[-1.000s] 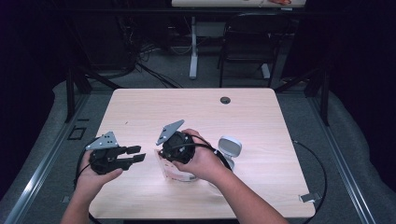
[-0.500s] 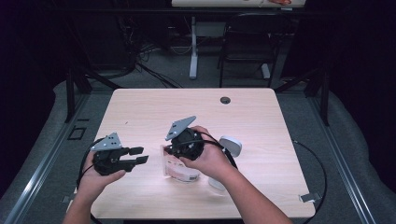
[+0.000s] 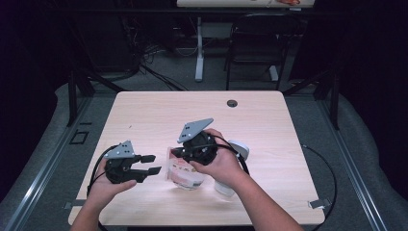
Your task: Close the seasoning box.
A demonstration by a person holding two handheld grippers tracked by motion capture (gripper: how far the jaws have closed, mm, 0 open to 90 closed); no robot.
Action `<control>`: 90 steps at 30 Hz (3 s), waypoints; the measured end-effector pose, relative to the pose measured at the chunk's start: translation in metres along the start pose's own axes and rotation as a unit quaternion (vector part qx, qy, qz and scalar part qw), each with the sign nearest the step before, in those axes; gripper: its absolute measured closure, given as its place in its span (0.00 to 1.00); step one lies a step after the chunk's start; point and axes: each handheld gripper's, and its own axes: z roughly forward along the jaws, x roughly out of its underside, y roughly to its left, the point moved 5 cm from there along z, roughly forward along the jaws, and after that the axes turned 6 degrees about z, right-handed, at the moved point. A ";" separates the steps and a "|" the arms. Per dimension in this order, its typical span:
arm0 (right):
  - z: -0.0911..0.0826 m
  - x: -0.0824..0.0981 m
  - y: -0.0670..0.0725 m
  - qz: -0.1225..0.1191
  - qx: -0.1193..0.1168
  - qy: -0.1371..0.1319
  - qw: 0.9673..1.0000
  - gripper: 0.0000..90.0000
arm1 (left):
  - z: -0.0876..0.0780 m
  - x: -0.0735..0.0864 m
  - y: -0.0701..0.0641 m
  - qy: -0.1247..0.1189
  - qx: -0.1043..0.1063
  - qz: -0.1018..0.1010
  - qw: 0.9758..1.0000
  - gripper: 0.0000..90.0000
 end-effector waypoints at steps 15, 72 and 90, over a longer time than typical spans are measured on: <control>-0.025 -0.005 0.000 0.000 0.001 -0.029 1.000 1.00 | 0.024 0.004 -0.010 -0.003 0.027 0.017 0.999 0.52; -0.044 -0.011 0.010 0.001 -0.033 -0.072 0.997 1.00 | 0.062 0.018 -0.028 0.032 0.105 0.040 0.993 0.67; -0.049 0.000 0.002 0.014 -0.040 -0.078 0.996 1.00 | 0.053 0.014 -0.027 0.080 0.099 0.041 0.991 0.70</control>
